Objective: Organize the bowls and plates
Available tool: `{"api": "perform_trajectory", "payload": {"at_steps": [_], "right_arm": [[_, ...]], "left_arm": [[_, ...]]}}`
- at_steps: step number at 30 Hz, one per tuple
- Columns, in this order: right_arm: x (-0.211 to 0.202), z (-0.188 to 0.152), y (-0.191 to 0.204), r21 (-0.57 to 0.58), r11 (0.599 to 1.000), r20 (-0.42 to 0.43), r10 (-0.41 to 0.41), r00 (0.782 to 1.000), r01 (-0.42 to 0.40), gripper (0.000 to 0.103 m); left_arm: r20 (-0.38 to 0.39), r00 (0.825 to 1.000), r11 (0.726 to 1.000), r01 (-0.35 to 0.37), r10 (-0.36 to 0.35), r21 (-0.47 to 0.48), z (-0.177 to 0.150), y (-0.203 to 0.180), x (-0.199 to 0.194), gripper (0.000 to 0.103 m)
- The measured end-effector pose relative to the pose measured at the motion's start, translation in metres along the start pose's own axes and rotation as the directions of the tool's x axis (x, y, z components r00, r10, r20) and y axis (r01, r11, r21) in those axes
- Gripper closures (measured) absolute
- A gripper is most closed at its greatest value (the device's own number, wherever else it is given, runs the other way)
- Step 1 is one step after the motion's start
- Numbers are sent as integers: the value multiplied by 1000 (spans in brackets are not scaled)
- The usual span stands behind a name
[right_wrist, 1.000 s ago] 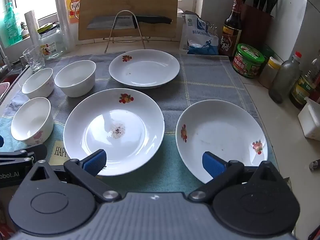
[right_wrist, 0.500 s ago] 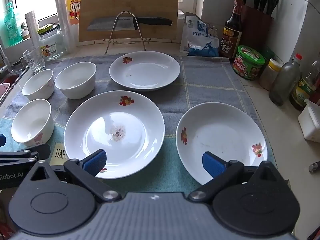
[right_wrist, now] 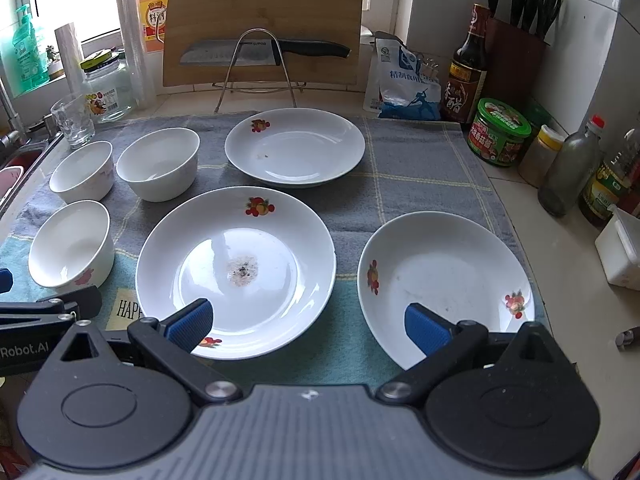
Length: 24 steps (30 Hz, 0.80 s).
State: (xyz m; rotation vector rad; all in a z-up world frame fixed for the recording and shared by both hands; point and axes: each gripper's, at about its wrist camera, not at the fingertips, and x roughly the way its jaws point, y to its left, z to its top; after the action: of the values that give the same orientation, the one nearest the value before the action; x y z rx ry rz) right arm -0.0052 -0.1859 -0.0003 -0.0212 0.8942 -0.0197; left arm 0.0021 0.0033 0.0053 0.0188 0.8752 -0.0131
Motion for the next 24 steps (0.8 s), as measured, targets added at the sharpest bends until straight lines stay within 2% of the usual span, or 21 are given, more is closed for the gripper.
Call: {"api": "perform_trajectory", "payload": {"at_steps": [24], "right_arm": [[-4,0,4,-3,1000,12,6,1000,-6,0]], "left_arm": [[9,1000,1000,-3,3,-5,0,6,-2,1]]}}
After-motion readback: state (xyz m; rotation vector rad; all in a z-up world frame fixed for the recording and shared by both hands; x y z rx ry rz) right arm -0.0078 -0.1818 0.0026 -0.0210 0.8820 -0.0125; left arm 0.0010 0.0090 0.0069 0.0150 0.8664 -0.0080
